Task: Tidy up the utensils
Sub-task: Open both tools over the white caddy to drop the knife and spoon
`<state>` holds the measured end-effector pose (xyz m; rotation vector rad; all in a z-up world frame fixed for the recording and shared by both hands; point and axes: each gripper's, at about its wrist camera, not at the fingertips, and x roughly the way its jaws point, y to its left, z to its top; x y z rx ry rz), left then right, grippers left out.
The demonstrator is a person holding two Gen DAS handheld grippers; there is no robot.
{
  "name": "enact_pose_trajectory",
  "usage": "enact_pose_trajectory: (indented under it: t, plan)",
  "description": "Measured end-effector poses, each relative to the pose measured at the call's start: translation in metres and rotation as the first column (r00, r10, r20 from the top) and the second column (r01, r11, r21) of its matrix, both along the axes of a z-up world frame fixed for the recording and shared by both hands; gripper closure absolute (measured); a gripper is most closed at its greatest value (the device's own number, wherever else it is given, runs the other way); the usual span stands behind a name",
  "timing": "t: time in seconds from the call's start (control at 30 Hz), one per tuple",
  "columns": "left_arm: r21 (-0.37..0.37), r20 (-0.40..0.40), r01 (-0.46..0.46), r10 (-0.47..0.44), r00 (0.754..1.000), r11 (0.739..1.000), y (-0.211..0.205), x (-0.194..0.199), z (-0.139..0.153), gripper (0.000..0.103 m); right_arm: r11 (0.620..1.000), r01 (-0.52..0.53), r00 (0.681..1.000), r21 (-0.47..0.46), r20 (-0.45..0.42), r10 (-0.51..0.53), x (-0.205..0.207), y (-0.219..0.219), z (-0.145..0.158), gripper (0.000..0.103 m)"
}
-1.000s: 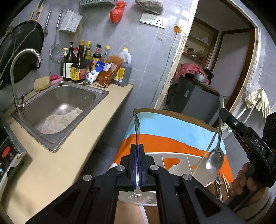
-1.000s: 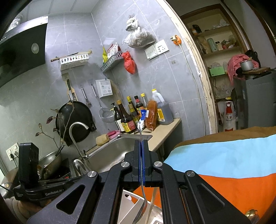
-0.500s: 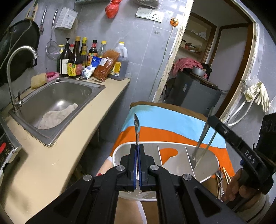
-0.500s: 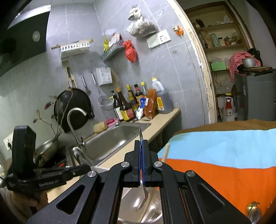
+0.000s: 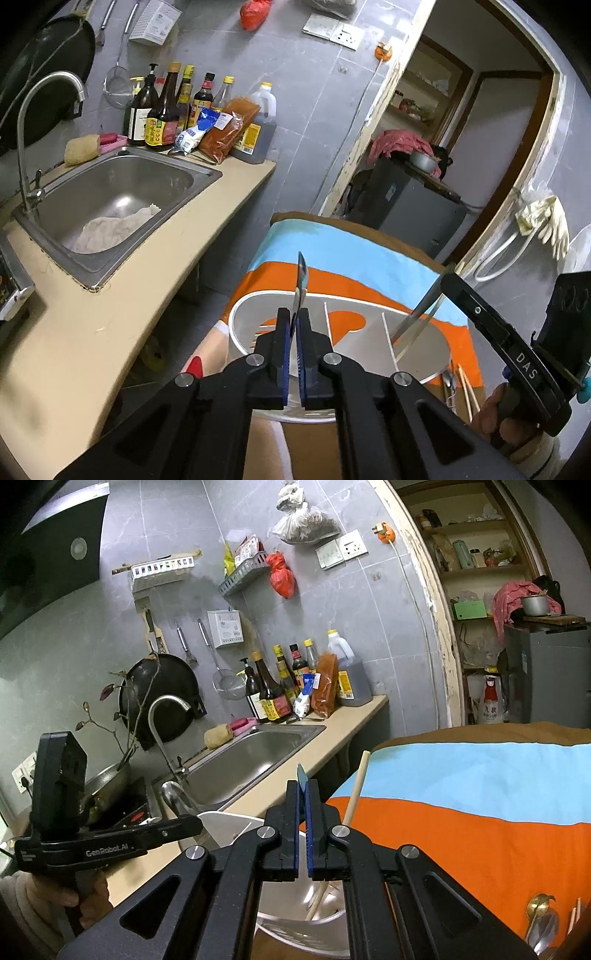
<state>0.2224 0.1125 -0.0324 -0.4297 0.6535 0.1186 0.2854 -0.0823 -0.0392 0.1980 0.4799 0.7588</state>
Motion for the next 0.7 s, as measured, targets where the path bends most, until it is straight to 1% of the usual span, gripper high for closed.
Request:
enact_pose_trajectory:
  t: [0.13, 0.23, 0.3, 0.33, 0.4, 0.43, 0.47, 0.5, 0.53, 0.57, 0.6, 0.63, 0.67, 0.7]
  plan:
    - [0.003, 0.038, -0.018, 0.018, 0.999, 1.000, -0.004, -0.004, 0.006, 0.094, 1.000, 0.006, 1.000, 0.013, 0.014, -0.007, -0.004, -0.008, 0.007, 0.100]
    - [0.003, 0.063, -0.026, 0.026, 0.998, 1.000, -0.007, -0.006, 0.011, 0.083, 1.000, 0.017, 1.000, 0.022, 0.022, -0.017, -0.006, -0.016, 0.013, 0.100]
    - [0.001, 0.088, -0.034, 0.034, 0.996, 0.999, -0.010, -0.008, 0.015, 0.071, 0.999, 0.028, 0.999, 0.029, 0.029, -0.028, -0.008, -0.022, 0.019, 0.100]
    - [0.001, 0.100, -0.038, 0.037, 0.994, 0.999, -0.011, -0.009, 0.017, 0.068, 0.999, 0.035, 0.999, 0.032, 0.032, -0.036, -0.009, -0.026, 0.021, 0.100]
    - [0.000, 0.120, -0.042, 0.042, 0.992, 0.999, -0.016, -0.010, 0.021, 0.057, 0.998, 0.049, 0.998, 0.038, 0.036, -0.050, -0.009, -0.034, 0.026, 0.098]
    - [0.001, 0.130, -0.042, 0.042, 0.991, 0.999, -0.019, -0.010, 0.024, 0.056, 0.997, 0.060, 0.997, 0.042, 0.038, -0.061, -0.011, -0.040, 0.028, 0.095]
    - [0.003, 0.137, -0.041, 0.040, 0.990, 0.999, -0.022, -0.010, 0.025, 0.052, 0.996, 0.071, 0.997, 0.047, 0.041, -0.073, -0.012, -0.046, 0.030, 0.082]
    - [0.006, 0.144, -0.039, 0.037, 0.989, 0.999, -0.026, -0.009, 0.027, 0.048, 0.994, 0.090, 0.995, 0.057, 0.045, -0.093, -0.014, -0.054, 0.033, 0.063]
    - [0.012, 0.152, -0.036, 0.033, 0.988, 0.999, -0.030, -0.008, 0.029, 0.045, 0.992, 0.104, 0.993, 0.067, 0.050, -0.108, -0.015, -0.060, 0.035, 0.056]
    - [0.017, 0.159, -0.033, 0.030, 0.987, 0.999, -0.035, -0.008, 0.031, 0.040, 0.990, 0.121, 0.991, 0.078, 0.055, -0.125, -0.017, -0.068, 0.038, 0.053]
    - [0.023, 0.169, -0.030, 0.026, 0.985, 0.999, -0.041, -0.007, 0.033, 0.035, 0.986, 0.142, 0.987, 0.084, 0.057, -0.147, -0.019, -0.077, 0.040, 0.053]
    - [0.026, 0.177, -0.028, 0.022, 0.984, 0.999, -0.045, -0.007, 0.035, 0.032, 0.984, 0.157, 0.985, 0.082, 0.055, -0.162, -0.019, -0.083, 0.042, 0.053]
    - [0.031, 0.189, -0.025, 0.018, 0.982, 0.999, -0.051, -0.007, 0.037, 0.025, 0.981, 0.175, 0.982, 0.081, 0.054, -0.179, -0.020, -0.090, 0.044, 0.050]
    - [0.037, 0.202, -0.023, 0.015, 0.979, 0.999, -0.058, -0.006, 0.040, 0.018, 0.976, 0.202, 0.977, 0.084, 0.057, -0.207, -0.022, -0.100, 0.046, 0.043]
